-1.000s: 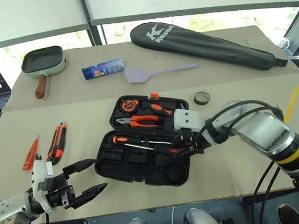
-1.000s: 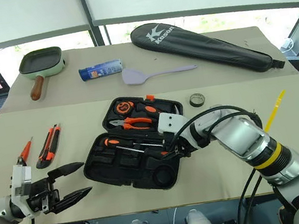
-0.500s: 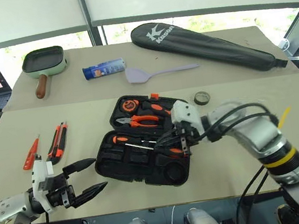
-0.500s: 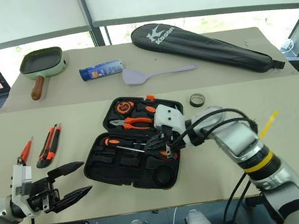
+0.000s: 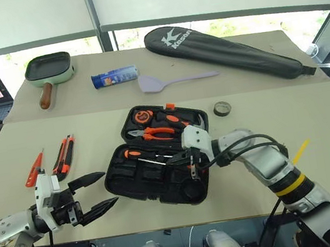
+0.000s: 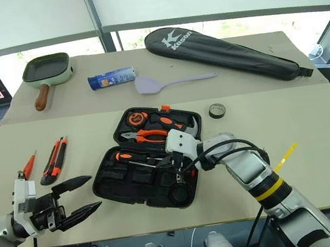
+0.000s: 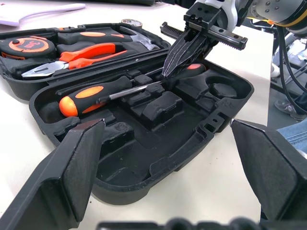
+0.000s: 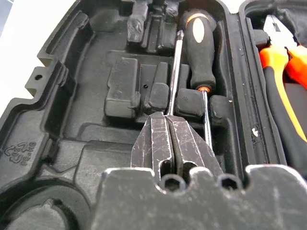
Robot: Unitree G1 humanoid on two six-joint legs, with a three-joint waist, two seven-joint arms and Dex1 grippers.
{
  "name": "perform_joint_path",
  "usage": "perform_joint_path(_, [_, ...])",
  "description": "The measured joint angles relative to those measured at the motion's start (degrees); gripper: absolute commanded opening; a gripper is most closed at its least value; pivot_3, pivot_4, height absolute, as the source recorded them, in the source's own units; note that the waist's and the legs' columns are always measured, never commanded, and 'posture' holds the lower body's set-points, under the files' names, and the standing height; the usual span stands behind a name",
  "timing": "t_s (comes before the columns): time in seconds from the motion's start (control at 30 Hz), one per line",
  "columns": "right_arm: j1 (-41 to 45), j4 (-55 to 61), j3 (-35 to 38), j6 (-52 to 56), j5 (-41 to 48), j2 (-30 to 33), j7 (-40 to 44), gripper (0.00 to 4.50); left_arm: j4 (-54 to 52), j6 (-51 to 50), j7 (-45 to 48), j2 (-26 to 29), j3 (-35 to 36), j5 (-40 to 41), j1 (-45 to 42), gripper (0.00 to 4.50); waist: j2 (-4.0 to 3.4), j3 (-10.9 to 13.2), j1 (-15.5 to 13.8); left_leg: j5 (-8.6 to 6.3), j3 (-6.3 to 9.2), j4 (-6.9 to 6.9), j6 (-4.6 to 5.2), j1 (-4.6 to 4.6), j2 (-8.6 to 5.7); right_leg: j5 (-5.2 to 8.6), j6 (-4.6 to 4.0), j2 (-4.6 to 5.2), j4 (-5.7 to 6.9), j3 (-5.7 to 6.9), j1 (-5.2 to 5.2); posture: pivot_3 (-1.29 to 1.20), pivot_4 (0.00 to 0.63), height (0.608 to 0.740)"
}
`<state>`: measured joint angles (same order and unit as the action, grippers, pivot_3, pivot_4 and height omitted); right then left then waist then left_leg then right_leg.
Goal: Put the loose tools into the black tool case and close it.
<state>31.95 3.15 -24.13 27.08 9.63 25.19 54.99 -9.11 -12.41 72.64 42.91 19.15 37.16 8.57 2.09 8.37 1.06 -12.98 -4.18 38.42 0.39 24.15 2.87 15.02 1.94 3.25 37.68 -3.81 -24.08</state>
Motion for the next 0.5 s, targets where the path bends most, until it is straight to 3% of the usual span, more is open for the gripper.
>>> perform_joint_path(0.27, [2.9, -0.4, -1.5, 4.6, -1.6, -1.6, -0.1, 0.03, -0.6, 0.0, -1.3, -0.7, 0.1, 0.0, 1.5, 4.5, 0.13, -0.1, 0.3, 0.01, -0.02, 0.0, -0.01, -0.26, 0.05, 0.09, -0.15, -0.03, 0.3, -0.01, 0.06, 0.0, 0.15, 0.74])
perform_joint_path(0.37, [-0.1, -0.6, 3.1, -0.5, 2.3, -4.5, 0.9, 0.03, -1.4, 0.0, -2.9, -1.9, 1.8, 0.3, 3.1, 4.5, 0.14, -0.1, 0.3, 0.01, 0.0, -0.03, -0.02, -0.24, 0.06, 0.1, -0.16, -0.03, 0.29, -0.02, 0.03, 0.0, 0.15, 0.74])
perform_joint_path(0.43, [-1.9, 0.4, 8.5, -4.8, 8.3, -7.1, 2.5, 0.6, -1.2, -0.1, -4.8, -2.6, 3.9, 0.7, 3.9, 4.5, 0.14, 0.0, 0.3, 0.01, 0.09, -0.03, -0.02, -0.11, 0.05, 0.09, -0.16, -0.03, 0.3, -0.04, -0.05, 0.0, 0.15, 0.74])
perform_joint_path(0.5, [-2.7, 3.8, 13.0, -7.3, 11.5, -5.0, 4.1, 1.15, -1.1, 0.1, -6.3, -3.5, 6.7, 1.2, 5.3, 4.5, 0.14, 0.0, 0.0, 0.01, 0.2, -0.01, -0.02, -0.11, 0.04, 0.08, -0.13, 0.02, 0.27, -0.03, -0.01, 0.0, 0.15, 0.74])
